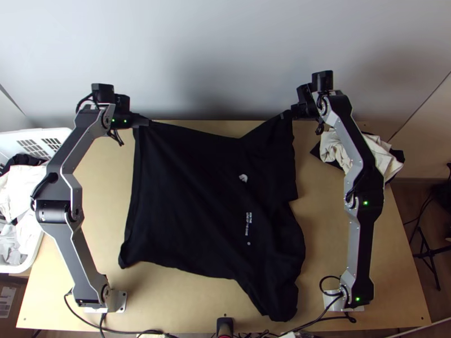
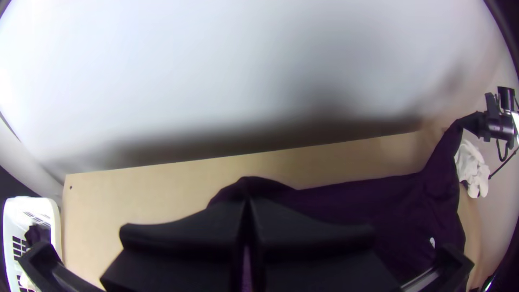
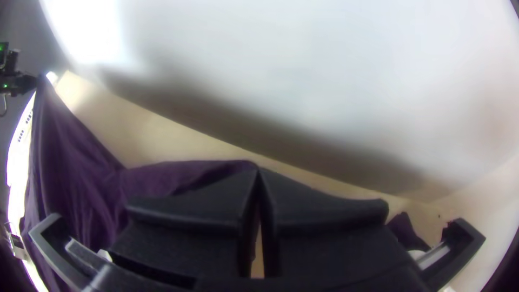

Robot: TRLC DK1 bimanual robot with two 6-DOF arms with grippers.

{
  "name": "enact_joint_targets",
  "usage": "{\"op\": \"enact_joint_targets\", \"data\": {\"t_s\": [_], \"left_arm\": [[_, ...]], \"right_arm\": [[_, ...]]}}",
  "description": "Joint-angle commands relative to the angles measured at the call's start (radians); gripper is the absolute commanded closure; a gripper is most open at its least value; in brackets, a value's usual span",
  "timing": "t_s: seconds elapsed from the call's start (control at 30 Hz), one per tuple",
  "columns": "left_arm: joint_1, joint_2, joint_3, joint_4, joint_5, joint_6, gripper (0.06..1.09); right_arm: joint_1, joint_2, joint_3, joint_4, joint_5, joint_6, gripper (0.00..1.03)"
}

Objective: Fold the t-shirt

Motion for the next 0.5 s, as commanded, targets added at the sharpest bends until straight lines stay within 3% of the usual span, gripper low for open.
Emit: {"op": "enact_joint_targets", "data": {"t_s": [0.0,0.23,0.47], "left_arm": [[0.015,0.001,-0.017,0.027,0.000,-0.003,1.05],[0.003,-0.112,-0.230,0.092,0.024,0.006,1.05],[0.010,-0.215,-0.360,0.161,0.056,0.020,1.05]], "right_arm": [[0.014,-0.003,-0.013,0.042,0.017,0.009,1.00],[0.043,-0.106,-0.145,0.057,0.032,0.032,1.00],[0.061,-0.303,-0.430,0.140,0.032,0.022,1.00]]}}
